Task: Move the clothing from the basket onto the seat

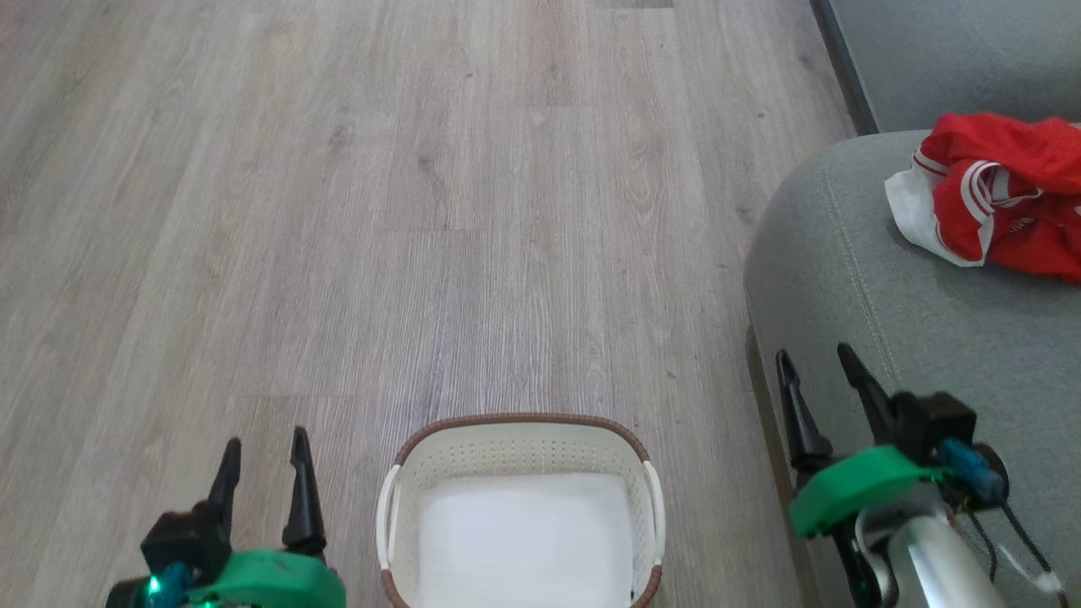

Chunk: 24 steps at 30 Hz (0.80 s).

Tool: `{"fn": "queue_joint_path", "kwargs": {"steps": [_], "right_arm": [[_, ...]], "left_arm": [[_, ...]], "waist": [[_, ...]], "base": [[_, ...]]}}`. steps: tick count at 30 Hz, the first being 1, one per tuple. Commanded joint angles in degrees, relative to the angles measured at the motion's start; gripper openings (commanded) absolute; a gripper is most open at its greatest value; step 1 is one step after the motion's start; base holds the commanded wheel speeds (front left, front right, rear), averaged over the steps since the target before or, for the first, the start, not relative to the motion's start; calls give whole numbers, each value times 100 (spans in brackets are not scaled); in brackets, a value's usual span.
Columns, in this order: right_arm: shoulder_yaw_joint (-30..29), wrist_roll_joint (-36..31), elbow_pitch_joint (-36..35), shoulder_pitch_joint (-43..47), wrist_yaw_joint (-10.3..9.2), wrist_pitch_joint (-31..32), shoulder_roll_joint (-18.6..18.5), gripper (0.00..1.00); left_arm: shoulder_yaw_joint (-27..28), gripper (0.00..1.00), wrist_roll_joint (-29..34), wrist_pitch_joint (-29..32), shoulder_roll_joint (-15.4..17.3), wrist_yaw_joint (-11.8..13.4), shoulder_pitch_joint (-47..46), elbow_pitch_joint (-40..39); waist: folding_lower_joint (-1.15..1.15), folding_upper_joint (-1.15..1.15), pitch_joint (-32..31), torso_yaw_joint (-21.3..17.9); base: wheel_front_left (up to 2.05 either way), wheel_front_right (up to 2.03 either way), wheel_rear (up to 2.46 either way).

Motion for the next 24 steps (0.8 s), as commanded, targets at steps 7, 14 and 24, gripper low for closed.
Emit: {"fn": "queue_joint_path", "kwargs": {"steps": [7, 14, 24], "right_arm": [[253, 163, -656, 359, -2, -52, 36, 100], [306, 145, -795, 476, -2, -8, 36, 100], [279, 146, -787, 522, -2, 2, 36, 100]], "left_arm": [[417, 100, 120, -54, -77, -147, 55, -172], [552, 100, 172, -54, -137, -253, 106, -120], [614, 100, 323, -54, -213, -386, 64, -33]], "waist": [[0, 0, -39, -64], [0, 0, -50, -93], [0, 0, -62, -41]], "base": [[0, 0, 0], [0, 0, 0], [0, 0, 0]]}}
